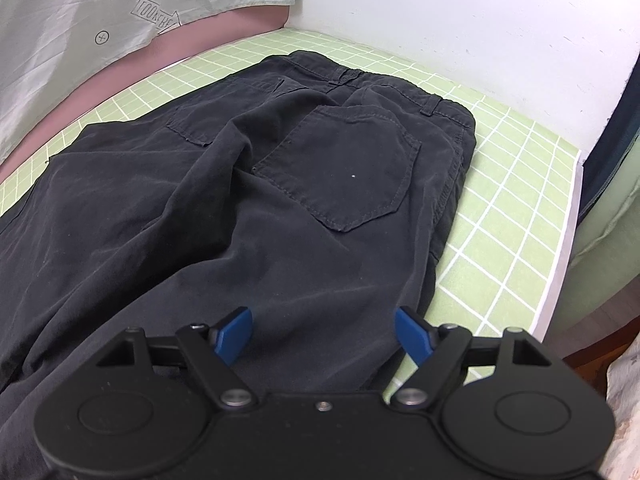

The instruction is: Fold clothes

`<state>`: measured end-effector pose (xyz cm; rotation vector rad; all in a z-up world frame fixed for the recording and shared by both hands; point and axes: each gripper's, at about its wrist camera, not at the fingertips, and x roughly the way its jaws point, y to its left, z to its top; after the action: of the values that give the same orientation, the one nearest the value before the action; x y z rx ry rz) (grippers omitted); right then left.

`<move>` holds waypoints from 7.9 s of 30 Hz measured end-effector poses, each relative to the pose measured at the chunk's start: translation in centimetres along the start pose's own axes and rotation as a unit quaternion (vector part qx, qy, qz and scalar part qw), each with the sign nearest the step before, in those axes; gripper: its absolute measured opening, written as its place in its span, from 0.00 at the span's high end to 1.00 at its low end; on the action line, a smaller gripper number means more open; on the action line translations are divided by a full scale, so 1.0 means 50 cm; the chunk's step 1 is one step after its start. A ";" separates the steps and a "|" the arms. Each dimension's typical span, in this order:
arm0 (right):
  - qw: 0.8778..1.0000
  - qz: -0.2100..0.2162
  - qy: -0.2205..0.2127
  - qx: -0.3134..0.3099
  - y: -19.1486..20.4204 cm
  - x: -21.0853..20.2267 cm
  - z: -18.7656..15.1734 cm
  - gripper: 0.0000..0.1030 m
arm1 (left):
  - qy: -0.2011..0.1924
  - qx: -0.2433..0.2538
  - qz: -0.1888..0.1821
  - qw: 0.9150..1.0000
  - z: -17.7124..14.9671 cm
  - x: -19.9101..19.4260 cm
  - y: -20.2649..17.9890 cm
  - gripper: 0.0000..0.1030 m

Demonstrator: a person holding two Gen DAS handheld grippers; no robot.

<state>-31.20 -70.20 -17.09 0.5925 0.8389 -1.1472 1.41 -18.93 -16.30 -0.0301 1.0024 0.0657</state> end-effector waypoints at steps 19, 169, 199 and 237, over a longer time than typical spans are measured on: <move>0.996 0.051 0.043 0.058 -0.029 0.022 -0.030 0.22 | -0.001 0.002 -0.036 0.999 0.005 -0.046 0.022 0.56; 0.987 0.073 -0.140 0.003 0.218 0.014 0.301 0.95 | -0.008 0.125 -0.061 0.990 0.344 0.148 -0.278 0.84; 0.991 0.109 -0.077 -0.005 0.176 0.034 0.176 0.55 | 0.049 0.042 -0.061 0.996 0.086 0.034 -0.127 0.38; 0.989 0.126 -0.066 0.028 0.129 0.051 0.148 0.42 | -0.025 -0.057 -0.056 0.996 0.045 -0.027 -0.078 0.79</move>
<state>-22.66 -75.27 -15.04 0.6433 0.6009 -0.9690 2.84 -22.75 -13.99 -0.1881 0.9446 0.0206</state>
